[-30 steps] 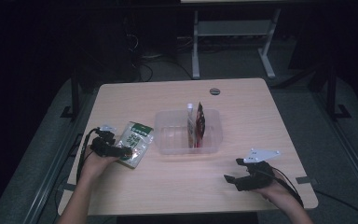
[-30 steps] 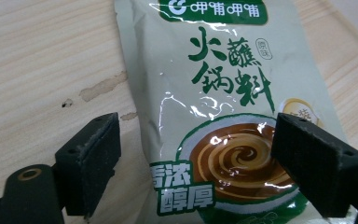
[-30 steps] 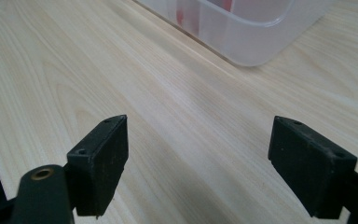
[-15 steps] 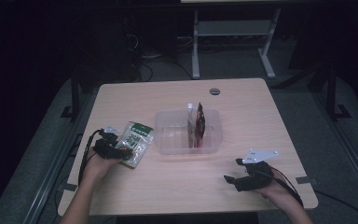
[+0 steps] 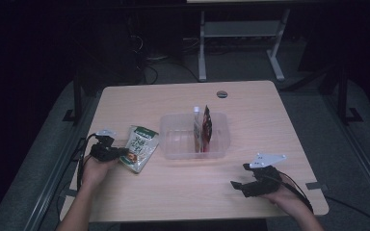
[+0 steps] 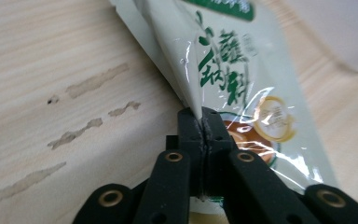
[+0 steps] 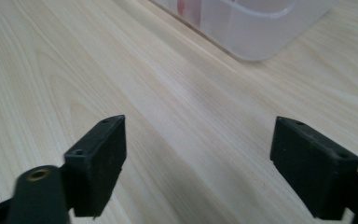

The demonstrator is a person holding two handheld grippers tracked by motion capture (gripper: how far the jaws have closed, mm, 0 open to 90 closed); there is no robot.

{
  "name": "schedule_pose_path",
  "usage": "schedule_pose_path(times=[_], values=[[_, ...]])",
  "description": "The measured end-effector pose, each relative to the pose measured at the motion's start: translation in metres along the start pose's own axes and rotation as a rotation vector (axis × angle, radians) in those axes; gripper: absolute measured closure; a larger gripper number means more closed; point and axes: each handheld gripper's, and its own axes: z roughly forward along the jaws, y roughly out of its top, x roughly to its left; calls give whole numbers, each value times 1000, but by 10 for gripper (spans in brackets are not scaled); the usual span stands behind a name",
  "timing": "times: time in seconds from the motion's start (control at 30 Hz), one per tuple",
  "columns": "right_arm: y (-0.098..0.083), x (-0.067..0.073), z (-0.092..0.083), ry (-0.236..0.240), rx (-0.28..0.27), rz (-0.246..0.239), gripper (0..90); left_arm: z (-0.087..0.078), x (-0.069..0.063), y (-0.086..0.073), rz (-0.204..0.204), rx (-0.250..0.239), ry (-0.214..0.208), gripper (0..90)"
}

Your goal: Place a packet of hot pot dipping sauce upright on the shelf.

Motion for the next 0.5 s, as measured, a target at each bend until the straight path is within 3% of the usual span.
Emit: schedule_pose_path(times=[0.1, 0.27, 0.5], values=[[1, -1, -1, -2, -6, 5, 151, -7, 2, 0, 21, -6, -15, 900], [4, -2, -3, 14, -14, 17, 132, -27, 5, -4, 10, -44, -41, 900], [9, -1, -5, 46, -2, 36, 141, -53, 6, -14, 28, -69, -92, 900]])
